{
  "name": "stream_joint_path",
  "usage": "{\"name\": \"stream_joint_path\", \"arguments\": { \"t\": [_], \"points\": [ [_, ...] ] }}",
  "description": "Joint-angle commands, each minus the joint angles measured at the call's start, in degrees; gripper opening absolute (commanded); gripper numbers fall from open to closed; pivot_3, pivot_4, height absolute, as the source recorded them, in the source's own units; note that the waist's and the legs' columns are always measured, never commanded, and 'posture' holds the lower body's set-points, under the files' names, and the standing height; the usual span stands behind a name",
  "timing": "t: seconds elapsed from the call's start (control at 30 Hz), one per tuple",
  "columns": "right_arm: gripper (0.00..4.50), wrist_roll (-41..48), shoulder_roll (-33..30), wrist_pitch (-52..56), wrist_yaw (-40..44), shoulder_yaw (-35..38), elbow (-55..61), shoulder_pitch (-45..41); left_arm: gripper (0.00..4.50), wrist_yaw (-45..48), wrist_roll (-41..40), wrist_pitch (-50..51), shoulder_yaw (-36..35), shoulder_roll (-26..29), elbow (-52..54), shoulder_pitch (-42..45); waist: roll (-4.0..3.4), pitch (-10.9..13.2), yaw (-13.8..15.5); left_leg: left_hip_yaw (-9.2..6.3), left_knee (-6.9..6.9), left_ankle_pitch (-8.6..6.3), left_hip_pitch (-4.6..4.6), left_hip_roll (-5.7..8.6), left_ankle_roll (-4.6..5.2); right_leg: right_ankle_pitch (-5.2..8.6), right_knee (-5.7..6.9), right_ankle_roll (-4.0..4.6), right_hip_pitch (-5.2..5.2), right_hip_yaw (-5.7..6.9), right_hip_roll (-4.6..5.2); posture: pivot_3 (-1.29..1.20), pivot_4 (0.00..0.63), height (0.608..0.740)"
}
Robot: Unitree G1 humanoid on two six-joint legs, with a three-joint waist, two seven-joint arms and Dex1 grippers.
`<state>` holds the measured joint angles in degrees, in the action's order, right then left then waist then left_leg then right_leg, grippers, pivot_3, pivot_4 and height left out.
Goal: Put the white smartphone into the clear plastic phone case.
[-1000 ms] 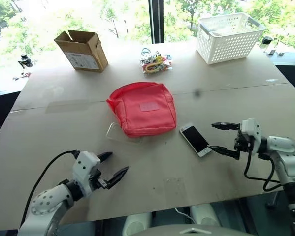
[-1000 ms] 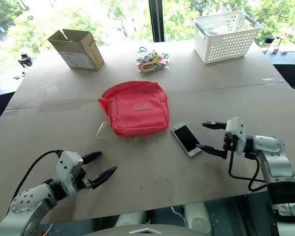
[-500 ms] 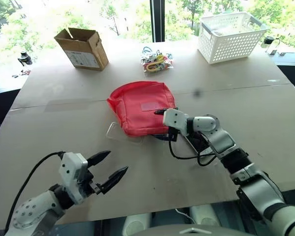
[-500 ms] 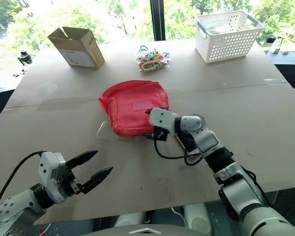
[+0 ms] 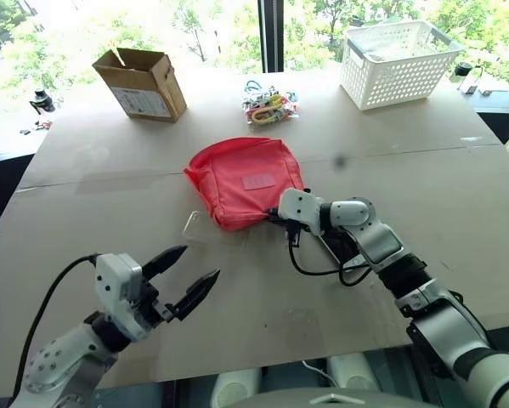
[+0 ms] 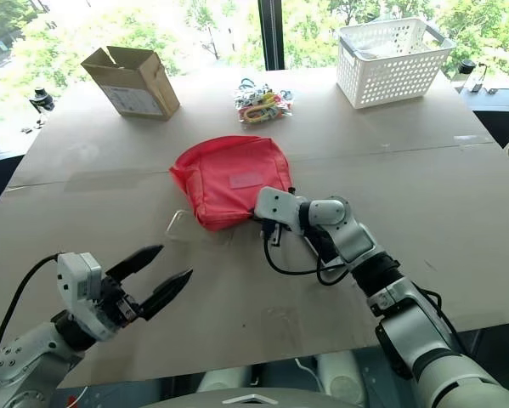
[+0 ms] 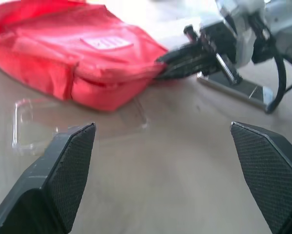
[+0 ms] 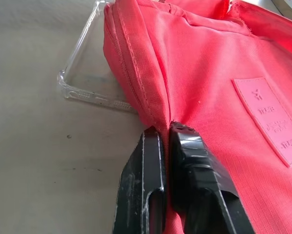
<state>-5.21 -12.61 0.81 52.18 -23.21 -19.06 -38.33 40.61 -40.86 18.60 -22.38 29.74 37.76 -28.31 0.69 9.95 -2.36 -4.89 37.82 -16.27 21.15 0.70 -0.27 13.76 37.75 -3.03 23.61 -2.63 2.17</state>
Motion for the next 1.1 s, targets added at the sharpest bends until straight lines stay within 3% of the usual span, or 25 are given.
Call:
{"name": "stream_joint_path", "arguments": {
  "t": [0.03, 0.33, 0.5, 0.6, 0.8, 0.93, 1.1],
  "points": [
    [0.05, 1.86, -0.48, 0.64, -0.20, 2.16, 2.73, 0.09, 4.50, -1.61, -0.79, 0.05, -1.88, 0.87, 1.88, 1.46, 0.00, 0.00, -0.14, 0.01, 0.00, 0.00, 0.00, 0.00, 0.00, 0.00, 0.00, 0.00, 0.00, -0.01, 0.00, 0.00, 0.150, 0.740],
    [0.05, 7.86, -8.87, -4.49, -0.05, 12.96, 3.06, -1.18, 4.50, -6.16, 0.09, 2.89, 2.00, 2.52, 2.74, 10.45, 0.00, 0.01, 0.45, -0.07, 0.01, 0.00, 0.06, 0.10, 0.00, -0.01, -0.01, 0.00, -0.01, 0.04, 0.05, 0.00, 0.150, 0.740],
    [0.05, 10.59, -20.49, -3.29, 3.98, 19.10, 4.32, 1.70, 4.50, -7.61, 0.19, 5.28, 4.96, 3.14, 2.64, 15.13, -0.01, 0.02, 0.35, -0.08, 0.01, 0.00, 0.12, 0.09, 0.00, -0.01, -0.05, -0.01, 0.01, 0.05, 0.05, 0.00, 0.150, 0.740],
    [0.05, 4.93, -27.06, -2.32, -3.47, 21.34, -5.10, 1.25, 4.50, -8.29, 0.24, 6.66, 8.39, 2.97, 2.02, 20.48, -0.01, 0.04, 0.50, -0.05, 0.01, 0.00, 0.14, 0.09, 0.01, -0.01, -0.07, 0.00, 0.00, 0.07, 0.06, 0.00, 0.150, 0.740],
    [0.05, -4.11, -28.05, -0.79, -18.80, 18.85, -23.68, -4.94, 4.50, -7.25, 0.98, 8.03, 15.57, 1.41, -1.33, 30.40, 0.01, 0.05, -0.07, 0.43, 0.05, 0.02, 0.08, 0.18, 0.00, -0.02, -0.01, 0.03, 0.00, -0.07, -0.02, 0.00, 0.150, 0.740],
    [1.38, -6.53, -27.40, -2.10, -23.81, 18.41, -29.83, -8.14, 4.50, -5.96, 2.43, 7.48, 17.55, 1.34, -2.90, 32.01, 0.00, 0.05, -0.50, 0.69, 0.00, 0.02, -0.04, 0.09, -0.01, -0.03, 0.02, 0.03, 0.04, -0.38, -0.15, 0.00, 0.150, 0.740],
    [3.82, -1.22, -26.43, -2.99, -20.95, 22.00, -24.93, -8.59, 4.50, -4.34, 2.47, 6.70, 15.70, 2.29, -3.39, 29.83, 0.00, 0.05, -0.23, 0.66, -0.01, 0.02, 0.02, 0.08, 0.00, -0.03, -0.02, 0.01, 0.05, -0.37, -0.13, 0.00, 0.150, 0.740]
  ]
}}
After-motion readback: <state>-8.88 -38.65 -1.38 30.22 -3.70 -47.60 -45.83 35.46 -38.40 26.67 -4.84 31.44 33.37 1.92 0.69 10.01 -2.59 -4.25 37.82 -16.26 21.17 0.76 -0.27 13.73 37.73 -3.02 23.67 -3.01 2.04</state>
